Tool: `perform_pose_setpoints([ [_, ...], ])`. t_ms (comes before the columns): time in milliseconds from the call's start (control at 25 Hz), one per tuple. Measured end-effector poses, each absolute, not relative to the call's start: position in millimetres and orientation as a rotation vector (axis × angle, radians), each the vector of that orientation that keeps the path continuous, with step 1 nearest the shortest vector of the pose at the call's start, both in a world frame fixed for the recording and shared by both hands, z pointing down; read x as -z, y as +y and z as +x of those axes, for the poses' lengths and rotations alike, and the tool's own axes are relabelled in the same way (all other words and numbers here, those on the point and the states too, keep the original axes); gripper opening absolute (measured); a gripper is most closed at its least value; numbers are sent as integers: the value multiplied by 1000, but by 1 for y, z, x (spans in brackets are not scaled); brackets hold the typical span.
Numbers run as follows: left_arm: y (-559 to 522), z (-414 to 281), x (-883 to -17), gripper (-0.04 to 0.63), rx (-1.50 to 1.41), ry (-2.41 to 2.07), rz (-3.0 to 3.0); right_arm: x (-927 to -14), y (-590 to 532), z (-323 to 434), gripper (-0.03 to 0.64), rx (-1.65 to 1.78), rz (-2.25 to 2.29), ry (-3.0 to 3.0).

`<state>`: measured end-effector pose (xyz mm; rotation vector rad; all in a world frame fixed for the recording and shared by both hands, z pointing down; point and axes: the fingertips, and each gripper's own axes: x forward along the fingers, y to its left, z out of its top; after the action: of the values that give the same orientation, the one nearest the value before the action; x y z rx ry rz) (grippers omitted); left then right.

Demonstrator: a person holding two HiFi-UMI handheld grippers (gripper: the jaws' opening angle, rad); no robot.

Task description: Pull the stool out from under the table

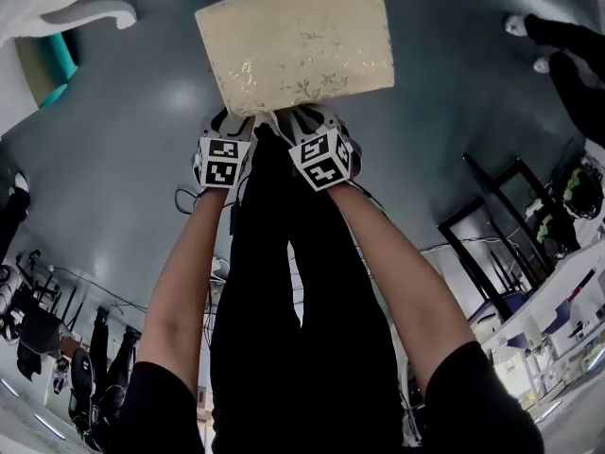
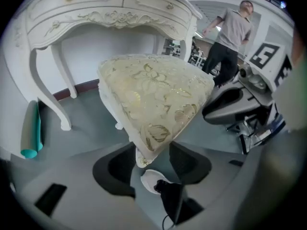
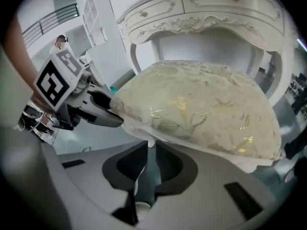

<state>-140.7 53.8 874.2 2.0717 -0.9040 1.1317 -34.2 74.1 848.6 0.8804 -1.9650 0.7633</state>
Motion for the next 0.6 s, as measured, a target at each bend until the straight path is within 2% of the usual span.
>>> perform_pose_setpoints([
  [160,55,-153,-867,230,-1052,-997,2000,-827,84,-29,94,-801,952,-2012],
  [400,67,-170,-812,230,-924,-1101,1999,-763,68,10,94,-832,1149,-2090],
  [600,69,-153,-738,227,-785,-1131,2087,-689,46,10,94,-762,1230,-2182],
])
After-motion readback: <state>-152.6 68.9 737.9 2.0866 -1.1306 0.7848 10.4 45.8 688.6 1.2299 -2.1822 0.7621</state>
